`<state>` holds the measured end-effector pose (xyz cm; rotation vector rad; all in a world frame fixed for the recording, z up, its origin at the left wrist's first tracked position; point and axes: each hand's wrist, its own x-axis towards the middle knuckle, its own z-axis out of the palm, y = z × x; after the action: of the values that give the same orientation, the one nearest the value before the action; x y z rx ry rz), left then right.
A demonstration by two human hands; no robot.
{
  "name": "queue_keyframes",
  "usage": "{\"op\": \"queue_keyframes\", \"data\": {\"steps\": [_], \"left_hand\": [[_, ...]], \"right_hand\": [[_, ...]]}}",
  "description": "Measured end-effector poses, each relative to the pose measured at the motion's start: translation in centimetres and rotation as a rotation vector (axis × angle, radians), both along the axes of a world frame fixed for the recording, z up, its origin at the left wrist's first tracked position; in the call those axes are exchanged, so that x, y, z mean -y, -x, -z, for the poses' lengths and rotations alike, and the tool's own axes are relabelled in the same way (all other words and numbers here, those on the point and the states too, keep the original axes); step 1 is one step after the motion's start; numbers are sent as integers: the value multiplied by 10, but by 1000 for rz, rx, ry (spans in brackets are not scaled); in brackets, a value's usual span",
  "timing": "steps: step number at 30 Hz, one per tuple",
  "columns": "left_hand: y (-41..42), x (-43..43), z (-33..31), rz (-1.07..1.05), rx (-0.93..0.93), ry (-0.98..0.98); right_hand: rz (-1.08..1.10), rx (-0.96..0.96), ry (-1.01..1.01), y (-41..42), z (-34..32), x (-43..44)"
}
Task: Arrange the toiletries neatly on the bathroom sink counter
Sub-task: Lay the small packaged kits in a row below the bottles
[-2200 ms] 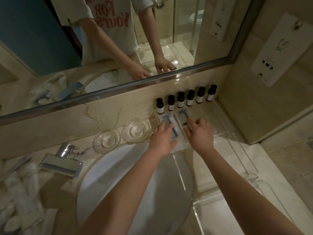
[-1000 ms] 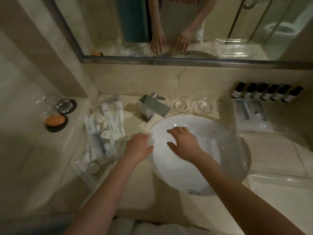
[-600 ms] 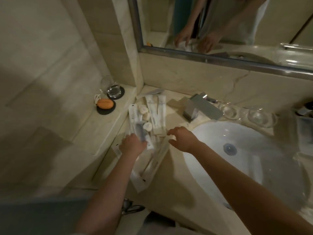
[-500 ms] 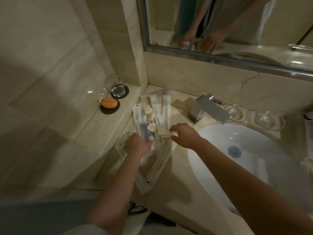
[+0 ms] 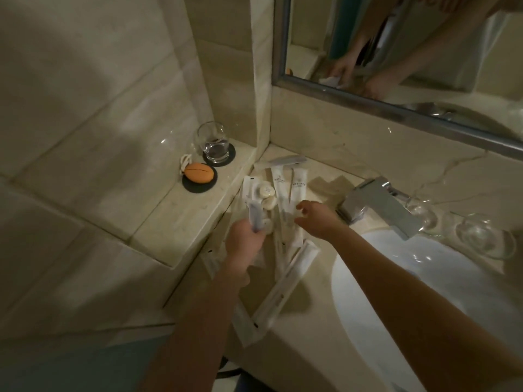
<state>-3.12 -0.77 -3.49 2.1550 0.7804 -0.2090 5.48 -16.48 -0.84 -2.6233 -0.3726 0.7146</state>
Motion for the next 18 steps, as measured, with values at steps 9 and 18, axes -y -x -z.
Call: {"op": "queue_keyframes", "data": {"steps": [9, 18], "left_hand": [[-56, -38, -33, -183, 237, 246], [-96, -53, -23, -124, 324, 190]], "right_hand": [[343, -87, -198, -75, 0, -44], [1068, -287, -675, -132, 26, -88]]}}
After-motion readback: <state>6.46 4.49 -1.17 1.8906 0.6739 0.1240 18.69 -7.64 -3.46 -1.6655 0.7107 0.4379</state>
